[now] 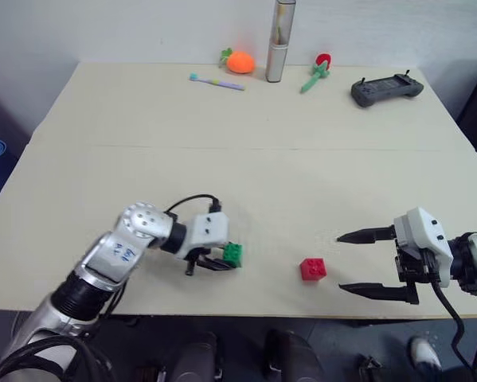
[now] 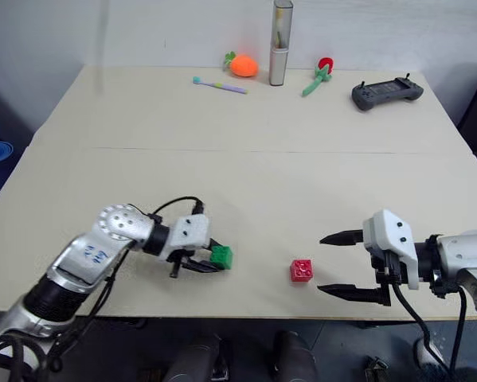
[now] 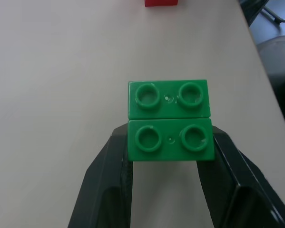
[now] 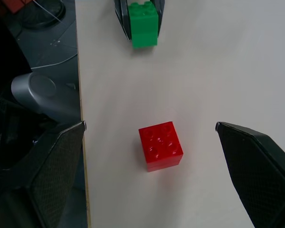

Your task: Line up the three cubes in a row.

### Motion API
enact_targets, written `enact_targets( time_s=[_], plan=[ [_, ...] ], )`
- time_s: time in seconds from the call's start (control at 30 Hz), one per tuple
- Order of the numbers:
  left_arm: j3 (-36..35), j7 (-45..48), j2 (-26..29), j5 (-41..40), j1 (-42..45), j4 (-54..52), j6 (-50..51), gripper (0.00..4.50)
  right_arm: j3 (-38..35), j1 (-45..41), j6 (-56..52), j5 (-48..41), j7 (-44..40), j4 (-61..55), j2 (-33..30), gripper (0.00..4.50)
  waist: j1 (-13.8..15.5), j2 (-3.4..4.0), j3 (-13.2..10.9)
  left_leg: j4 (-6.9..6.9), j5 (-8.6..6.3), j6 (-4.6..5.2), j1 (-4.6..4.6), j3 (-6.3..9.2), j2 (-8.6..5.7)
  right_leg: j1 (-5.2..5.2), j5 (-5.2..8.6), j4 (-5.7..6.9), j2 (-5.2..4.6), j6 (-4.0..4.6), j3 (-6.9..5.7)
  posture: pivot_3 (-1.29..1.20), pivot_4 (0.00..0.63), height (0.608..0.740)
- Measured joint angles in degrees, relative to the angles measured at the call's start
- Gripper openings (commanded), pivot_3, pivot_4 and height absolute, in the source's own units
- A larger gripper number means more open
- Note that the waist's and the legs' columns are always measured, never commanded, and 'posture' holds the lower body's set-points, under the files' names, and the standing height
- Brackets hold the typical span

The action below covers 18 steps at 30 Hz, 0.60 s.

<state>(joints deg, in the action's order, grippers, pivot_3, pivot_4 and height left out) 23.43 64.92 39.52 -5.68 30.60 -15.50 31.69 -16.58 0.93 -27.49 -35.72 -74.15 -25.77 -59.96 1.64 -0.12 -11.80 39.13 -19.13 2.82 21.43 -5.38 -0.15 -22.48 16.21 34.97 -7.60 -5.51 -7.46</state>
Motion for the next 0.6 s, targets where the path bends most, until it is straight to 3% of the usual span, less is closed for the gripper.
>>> enact_targets(
  time_s=[0.6],
  plan=[
    [4.7, -2.5, -3.5, 2.7, 0.7, -1.8, 2.4, 1.50, -2.0, 4.5, 1.3, 1.4, -0.4, -1.5, 0.0, 4.50, 0.0, 0.00, 0.0, 0.02, 0.02, 0.03, -0.02, 0.03, -0.01, 0.03, 0.00, -0.11, -0.05, 0.00, -0.02, 0.00, 0.150, 0.740]
  ],
)
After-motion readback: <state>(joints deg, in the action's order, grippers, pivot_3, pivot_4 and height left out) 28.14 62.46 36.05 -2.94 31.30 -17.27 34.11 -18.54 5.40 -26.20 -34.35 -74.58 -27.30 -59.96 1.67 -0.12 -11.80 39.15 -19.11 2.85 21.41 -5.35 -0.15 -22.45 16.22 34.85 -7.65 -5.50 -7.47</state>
